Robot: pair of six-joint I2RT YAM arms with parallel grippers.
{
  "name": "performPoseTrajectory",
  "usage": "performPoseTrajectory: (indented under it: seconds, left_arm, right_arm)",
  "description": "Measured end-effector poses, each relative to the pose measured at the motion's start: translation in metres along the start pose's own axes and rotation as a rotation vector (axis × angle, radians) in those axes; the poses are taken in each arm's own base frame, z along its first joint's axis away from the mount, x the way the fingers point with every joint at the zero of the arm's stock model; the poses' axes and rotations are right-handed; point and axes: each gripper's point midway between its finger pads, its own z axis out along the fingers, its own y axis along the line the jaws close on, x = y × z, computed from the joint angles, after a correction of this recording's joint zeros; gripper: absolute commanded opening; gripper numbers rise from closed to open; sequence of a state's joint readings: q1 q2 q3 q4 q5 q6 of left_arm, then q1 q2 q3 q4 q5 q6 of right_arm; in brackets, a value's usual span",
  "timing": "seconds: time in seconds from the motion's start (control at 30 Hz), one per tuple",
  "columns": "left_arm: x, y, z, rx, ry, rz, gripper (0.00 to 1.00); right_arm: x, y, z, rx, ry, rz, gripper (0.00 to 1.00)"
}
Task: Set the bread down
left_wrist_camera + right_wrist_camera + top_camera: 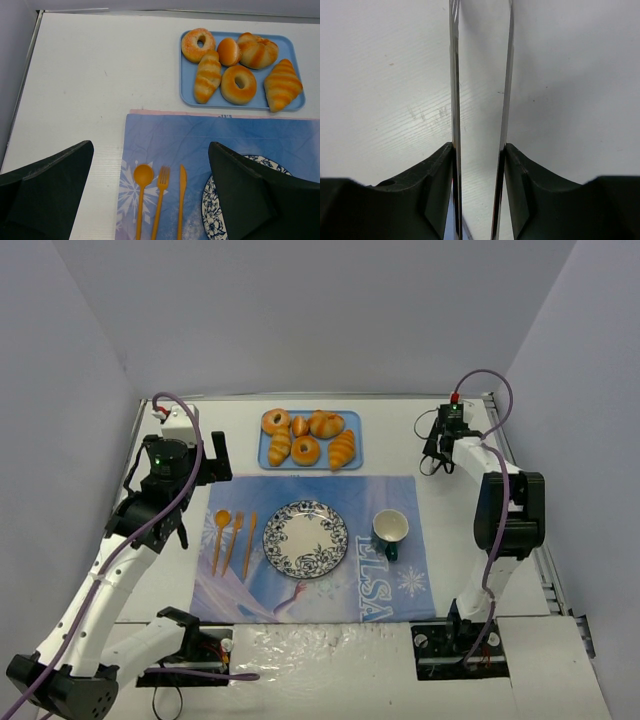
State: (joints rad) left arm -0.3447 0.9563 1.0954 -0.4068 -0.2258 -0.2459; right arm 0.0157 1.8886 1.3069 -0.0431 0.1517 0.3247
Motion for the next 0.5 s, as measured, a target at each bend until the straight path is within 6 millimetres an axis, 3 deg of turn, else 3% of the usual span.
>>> performPoseTrajectory:
  seconds: [0.17, 0.5]
  left_arm:
    - [0.001, 0.000, 0.001, -0.001, 0.004, 0.001, 0.97]
    - [0.002, 0.000, 0.002, -0.002, 0.008, 0.005, 0.97]
  right_arm:
    - [-0.019, 0.007, -0.022, -0.018, -0.046, -0.001, 0.40]
    - [-0.029, 0.020, -0.060, -0.047, -0.078, -0.038, 0.40]
